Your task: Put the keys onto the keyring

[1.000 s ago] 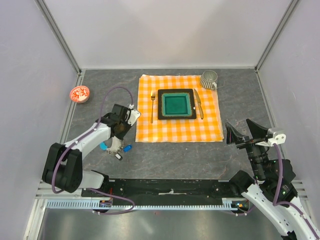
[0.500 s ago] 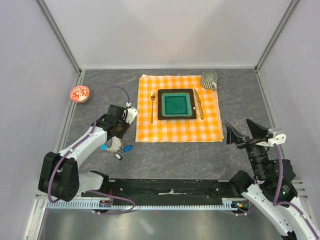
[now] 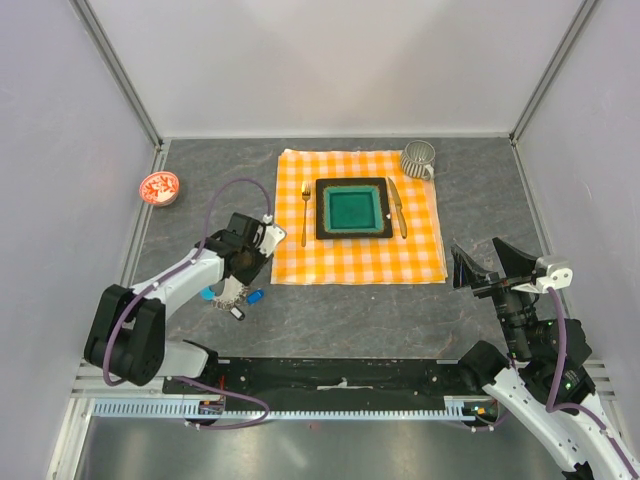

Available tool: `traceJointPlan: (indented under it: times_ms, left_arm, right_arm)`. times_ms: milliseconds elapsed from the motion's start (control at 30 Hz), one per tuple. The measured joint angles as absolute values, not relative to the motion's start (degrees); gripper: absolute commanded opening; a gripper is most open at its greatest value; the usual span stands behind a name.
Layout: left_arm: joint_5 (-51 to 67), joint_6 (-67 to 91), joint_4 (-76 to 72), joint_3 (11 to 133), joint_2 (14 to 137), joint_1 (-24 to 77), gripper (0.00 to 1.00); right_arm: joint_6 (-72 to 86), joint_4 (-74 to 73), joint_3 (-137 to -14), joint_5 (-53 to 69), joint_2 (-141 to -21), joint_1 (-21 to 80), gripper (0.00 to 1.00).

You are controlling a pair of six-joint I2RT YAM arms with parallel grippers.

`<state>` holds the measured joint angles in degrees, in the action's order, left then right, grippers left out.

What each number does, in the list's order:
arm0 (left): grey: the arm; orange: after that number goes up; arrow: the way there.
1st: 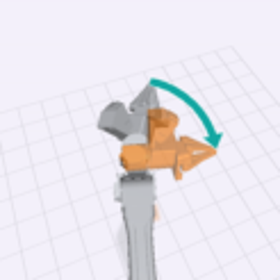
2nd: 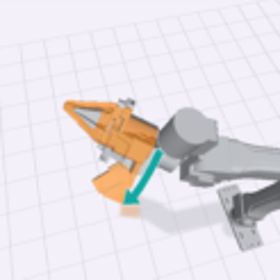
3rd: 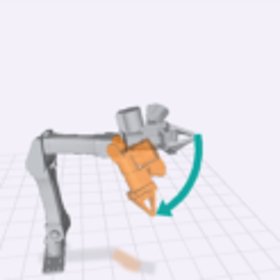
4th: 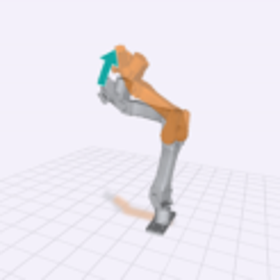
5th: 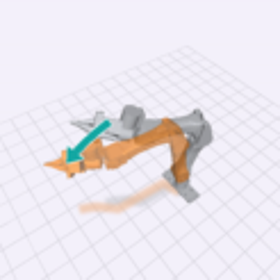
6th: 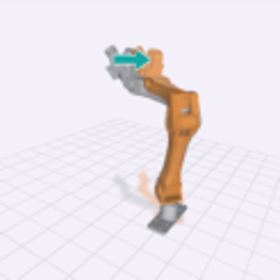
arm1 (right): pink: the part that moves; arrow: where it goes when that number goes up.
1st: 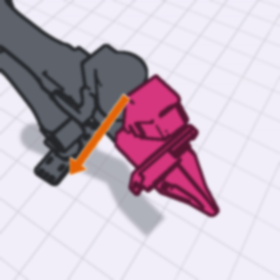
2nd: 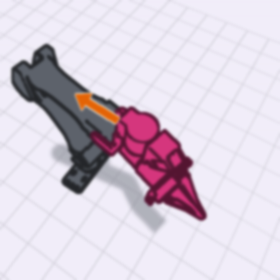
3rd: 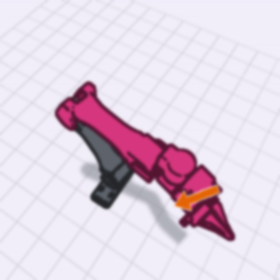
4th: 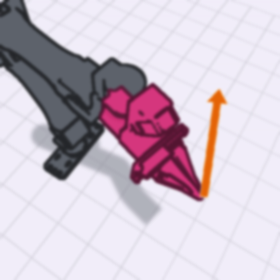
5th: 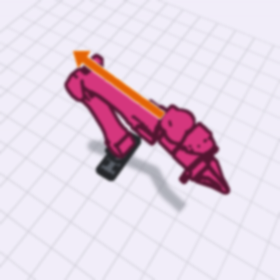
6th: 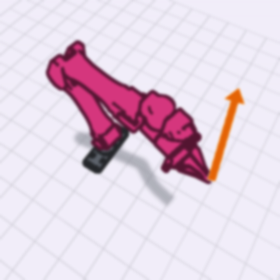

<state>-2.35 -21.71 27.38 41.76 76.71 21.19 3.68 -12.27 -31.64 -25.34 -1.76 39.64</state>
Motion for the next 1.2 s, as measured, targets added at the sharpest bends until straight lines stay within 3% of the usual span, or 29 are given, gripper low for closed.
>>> traceJointPlan:
  times_ms: [433,733,1100,1200]
  left_arm:
    - [-7.03,-21.76,28.21,41.82,80.27,23.03,0.4]
    - [-8.47,-21.76,28.32,42.74,82.74,23.14,0.29]
    - [-8.45,-21.71,28.4,43.27,82.19,23.27,0.03]
    - [-8.45,-21.71,28.47,43.27,81.56,23.27,0.02]
  right_arm:
    - [3.68,-12.27,-31.64,-25.43,-1.74,39.64,0.98]
    - [3.68,-12.27,-31.64,-25.54,-1.3,39.64,0.98]
    - [3.68,-12.25,-31.64,-25.54,-1.17,39.64,0.98]
    - [3.68,-12.25,-31.64,-25.5,-1.17,39.64,0.98]
